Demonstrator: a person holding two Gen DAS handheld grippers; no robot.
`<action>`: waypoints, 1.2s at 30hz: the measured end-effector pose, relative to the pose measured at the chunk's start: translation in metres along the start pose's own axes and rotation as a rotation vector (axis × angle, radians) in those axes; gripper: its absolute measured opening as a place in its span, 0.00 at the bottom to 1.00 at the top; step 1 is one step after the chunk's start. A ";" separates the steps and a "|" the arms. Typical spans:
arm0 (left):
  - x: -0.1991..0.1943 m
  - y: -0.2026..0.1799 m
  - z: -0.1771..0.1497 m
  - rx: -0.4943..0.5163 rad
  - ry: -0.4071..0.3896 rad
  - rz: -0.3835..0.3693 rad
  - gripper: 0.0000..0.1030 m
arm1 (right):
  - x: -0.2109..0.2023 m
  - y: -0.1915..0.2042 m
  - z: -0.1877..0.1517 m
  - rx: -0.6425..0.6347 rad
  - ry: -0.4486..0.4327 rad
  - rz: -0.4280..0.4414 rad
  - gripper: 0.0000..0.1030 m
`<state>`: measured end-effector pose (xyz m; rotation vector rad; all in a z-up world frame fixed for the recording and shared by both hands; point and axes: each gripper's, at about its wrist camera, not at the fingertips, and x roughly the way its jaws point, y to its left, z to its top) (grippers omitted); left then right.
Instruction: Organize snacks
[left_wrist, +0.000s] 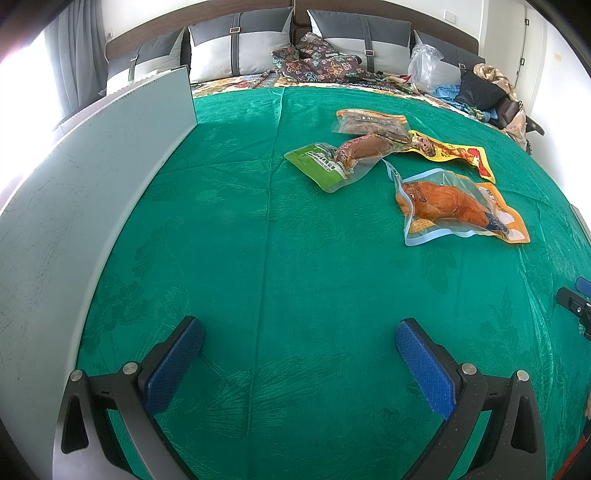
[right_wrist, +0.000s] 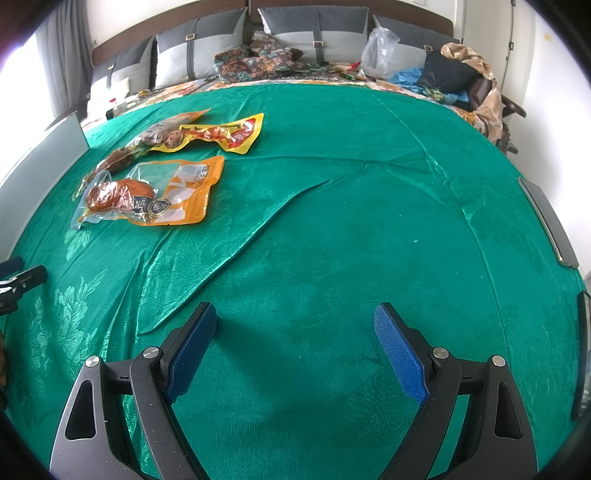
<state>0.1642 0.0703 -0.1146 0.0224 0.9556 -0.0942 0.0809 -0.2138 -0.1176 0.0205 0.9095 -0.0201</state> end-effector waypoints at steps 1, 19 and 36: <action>0.000 0.000 0.000 0.000 0.000 0.000 1.00 | 0.000 0.000 0.000 0.000 0.000 0.000 0.87; -0.014 -0.049 0.067 0.261 0.032 -0.150 0.99 | 0.000 0.000 0.000 0.001 -0.001 0.001 0.87; 0.067 -0.128 0.121 0.459 0.367 -0.400 1.00 | -0.001 0.000 0.000 0.001 -0.001 0.001 0.87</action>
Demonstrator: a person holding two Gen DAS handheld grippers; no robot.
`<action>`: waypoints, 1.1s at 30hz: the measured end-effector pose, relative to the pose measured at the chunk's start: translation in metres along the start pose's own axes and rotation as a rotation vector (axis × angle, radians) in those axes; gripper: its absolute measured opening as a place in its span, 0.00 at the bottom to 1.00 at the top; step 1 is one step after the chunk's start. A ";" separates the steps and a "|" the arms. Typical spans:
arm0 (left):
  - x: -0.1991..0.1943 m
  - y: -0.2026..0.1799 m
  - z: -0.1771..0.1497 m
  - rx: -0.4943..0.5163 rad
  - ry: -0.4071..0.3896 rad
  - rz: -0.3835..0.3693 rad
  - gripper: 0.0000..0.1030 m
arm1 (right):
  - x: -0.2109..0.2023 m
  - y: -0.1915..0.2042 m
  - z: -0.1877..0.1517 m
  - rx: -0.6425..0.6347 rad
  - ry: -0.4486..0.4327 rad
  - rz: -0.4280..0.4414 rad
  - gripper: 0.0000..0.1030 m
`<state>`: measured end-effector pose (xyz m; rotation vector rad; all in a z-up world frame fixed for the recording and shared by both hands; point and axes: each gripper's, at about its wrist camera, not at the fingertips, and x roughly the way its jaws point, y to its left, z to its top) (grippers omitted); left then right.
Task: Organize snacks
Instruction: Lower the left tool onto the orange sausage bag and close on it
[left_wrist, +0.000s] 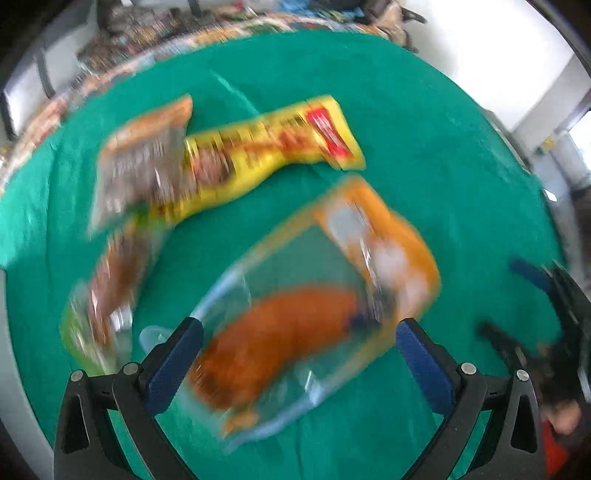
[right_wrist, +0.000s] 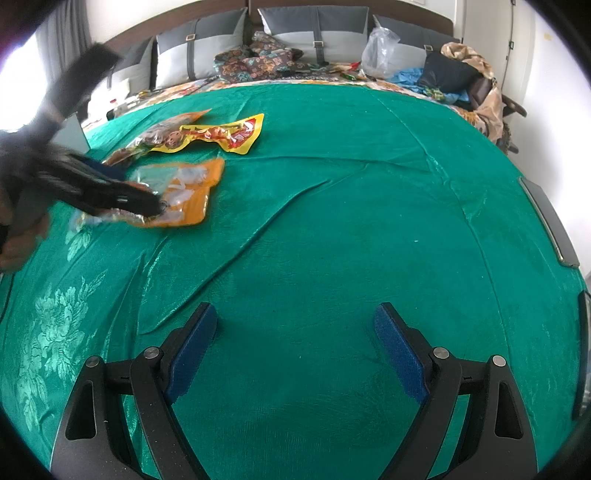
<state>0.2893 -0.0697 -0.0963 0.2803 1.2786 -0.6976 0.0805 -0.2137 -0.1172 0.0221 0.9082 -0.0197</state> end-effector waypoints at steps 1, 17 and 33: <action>-0.004 -0.004 -0.011 0.025 0.033 -0.041 1.00 | 0.000 0.000 0.000 0.000 0.000 0.000 0.87; 0.026 -0.033 0.024 0.061 -0.009 0.144 1.00 | 0.000 0.000 0.000 0.001 -0.001 0.001 0.87; -0.029 -0.028 -0.095 -0.288 -0.154 0.180 0.63 | 0.000 0.000 0.000 0.001 -0.001 0.000 0.87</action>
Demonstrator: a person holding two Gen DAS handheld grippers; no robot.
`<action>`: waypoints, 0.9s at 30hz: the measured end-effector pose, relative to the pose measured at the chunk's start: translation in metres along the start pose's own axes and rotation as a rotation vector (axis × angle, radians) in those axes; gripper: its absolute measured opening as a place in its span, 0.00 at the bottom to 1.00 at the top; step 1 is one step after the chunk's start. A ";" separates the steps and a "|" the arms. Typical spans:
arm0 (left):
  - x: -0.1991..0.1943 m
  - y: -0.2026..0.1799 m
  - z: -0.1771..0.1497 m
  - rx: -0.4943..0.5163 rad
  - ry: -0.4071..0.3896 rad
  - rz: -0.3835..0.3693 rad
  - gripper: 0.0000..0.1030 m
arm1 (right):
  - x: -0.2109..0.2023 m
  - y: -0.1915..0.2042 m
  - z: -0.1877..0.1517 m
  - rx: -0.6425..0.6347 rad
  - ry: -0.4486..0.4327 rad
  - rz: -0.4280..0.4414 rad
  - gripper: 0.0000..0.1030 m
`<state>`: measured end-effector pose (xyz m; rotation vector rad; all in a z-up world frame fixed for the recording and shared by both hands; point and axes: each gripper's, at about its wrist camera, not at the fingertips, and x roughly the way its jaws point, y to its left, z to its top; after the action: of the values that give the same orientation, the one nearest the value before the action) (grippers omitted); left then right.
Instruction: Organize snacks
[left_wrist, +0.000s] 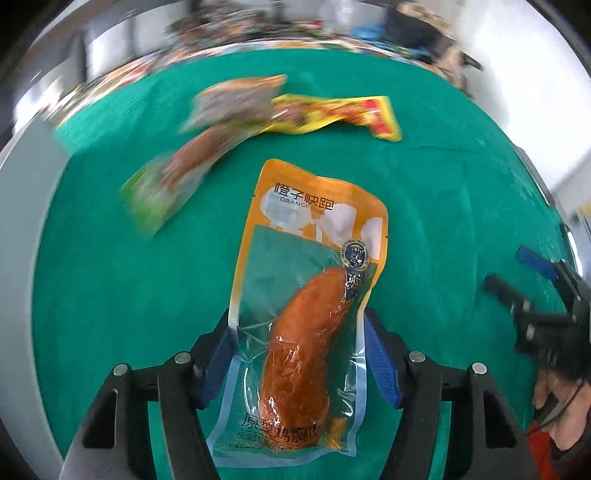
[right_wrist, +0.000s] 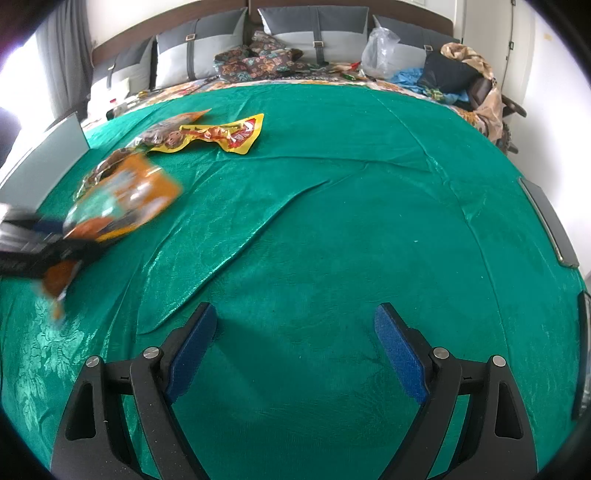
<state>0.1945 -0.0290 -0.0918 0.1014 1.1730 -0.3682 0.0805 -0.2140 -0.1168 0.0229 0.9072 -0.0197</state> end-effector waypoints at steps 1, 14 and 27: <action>-0.008 0.010 -0.016 -0.034 -0.003 0.012 0.63 | 0.000 0.000 0.000 0.000 0.000 0.000 0.87; -0.018 0.077 -0.062 -0.168 -0.122 0.141 0.92 | 0.000 0.000 0.000 0.000 -0.001 0.000 0.87; -0.007 0.073 -0.059 -0.142 -0.217 0.196 1.00 | 0.000 0.000 0.000 0.001 -0.002 0.000 0.87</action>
<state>0.1643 0.0571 -0.1170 0.0506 0.9619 -0.1182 0.0804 -0.2140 -0.1164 0.0241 0.9056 -0.0197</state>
